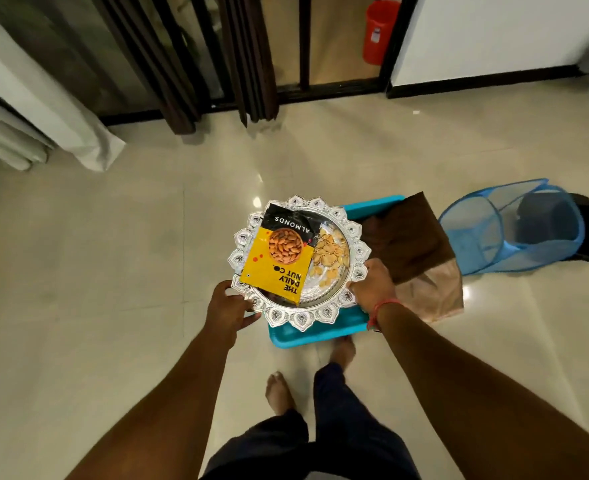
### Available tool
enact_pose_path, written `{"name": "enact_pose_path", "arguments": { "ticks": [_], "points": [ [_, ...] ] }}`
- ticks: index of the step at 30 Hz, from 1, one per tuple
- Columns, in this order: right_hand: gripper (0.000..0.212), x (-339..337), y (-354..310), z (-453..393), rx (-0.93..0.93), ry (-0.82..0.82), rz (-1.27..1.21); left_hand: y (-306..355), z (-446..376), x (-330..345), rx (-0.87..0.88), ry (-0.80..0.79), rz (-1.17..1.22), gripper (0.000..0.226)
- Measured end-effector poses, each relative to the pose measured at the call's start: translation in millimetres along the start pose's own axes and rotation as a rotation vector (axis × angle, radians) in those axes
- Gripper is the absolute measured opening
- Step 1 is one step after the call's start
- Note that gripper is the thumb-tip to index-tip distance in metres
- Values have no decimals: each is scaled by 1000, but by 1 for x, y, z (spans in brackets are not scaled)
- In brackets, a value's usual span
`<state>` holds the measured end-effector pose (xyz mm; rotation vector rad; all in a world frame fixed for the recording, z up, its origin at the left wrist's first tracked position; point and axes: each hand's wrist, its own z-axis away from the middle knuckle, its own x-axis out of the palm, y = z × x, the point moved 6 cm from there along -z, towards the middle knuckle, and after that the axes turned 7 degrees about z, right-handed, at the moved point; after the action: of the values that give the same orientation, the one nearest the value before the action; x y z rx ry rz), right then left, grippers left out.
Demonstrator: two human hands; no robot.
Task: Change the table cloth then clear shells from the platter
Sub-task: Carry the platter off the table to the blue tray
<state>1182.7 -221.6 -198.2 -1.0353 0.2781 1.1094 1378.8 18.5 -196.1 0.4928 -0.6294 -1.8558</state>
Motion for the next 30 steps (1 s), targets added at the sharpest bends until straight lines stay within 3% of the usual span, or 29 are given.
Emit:
{"name": "enact_pose_path", "arguments": {
  "ticks": [11,16,20,22,25,28,30],
  "points": [
    [53,39,9,-72,7,-168,199,-33,-46,15,-230,82,64,34],
    [50,51,22,-71,-20,-152,218,-53,-58,5,-279,72,74,36],
    [46,53,27,-72,-37,-136,223,-56,-58,9,-307,107,1,11],
    [49,55,28,-71,-41,-159,255,-52,-59,13,-299,141,-105,19],
    [68,59,28,-69,-82,-221,356,-35,-56,18,-212,208,-459,65],
    [87,54,26,-65,-87,-233,432,-6,-46,27,37,253,-972,59],
    [94,47,23,-59,-98,-203,469,7,-39,36,233,190,-1196,62]
  ]
}}
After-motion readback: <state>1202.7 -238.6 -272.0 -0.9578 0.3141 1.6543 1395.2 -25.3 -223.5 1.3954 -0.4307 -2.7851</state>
